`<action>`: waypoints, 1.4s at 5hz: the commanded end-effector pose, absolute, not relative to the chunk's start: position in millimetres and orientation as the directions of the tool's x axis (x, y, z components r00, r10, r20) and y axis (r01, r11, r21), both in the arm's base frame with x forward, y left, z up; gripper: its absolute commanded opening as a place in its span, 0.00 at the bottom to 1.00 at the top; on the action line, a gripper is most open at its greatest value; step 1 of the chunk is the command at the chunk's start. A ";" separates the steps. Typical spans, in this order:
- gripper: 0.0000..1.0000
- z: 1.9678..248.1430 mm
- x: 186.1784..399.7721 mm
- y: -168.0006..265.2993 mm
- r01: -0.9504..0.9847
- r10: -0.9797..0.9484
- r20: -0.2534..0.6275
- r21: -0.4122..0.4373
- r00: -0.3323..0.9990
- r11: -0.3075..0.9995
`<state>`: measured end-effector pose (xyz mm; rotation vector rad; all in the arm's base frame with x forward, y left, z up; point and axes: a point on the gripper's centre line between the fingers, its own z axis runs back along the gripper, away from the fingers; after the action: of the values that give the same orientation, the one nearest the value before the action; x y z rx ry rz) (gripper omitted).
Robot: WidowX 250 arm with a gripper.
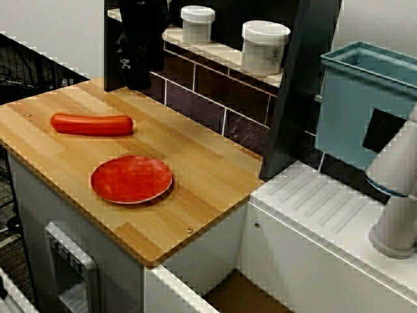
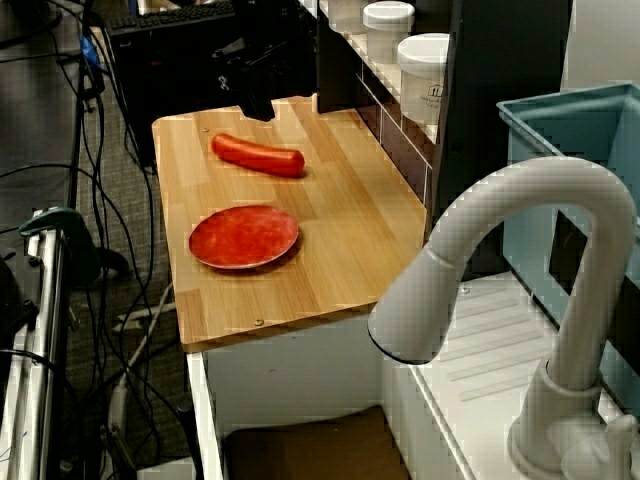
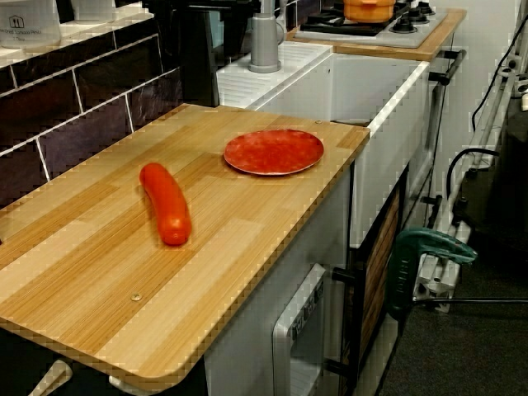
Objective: Put the object on the plate
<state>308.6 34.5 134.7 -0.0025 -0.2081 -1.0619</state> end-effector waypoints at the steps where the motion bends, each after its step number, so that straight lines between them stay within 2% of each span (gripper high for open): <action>1: 1.00 134.7 308.6 34.5 0.867 -0.866 0.171 0.098 0.469 0.489; 3: 1.00 153.4 310.9 68.3 0.822 -0.825 0.212 0.128 0.523 0.554; 4: 1.00 155.0 311.7 83.8 0.814 -0.822 0.225 0.155 0.523 0.561; 6: 1.00 124.9 312.5 108.2 0.799 -0.824 0.206 0.208 0.528 0.564; 7: 1.00 114.2 308.2 115.4 0.787 -0.813 0.187 0.205 0.552 0.582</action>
<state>307.0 112.3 104.8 0.0733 -0.2552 -0.9435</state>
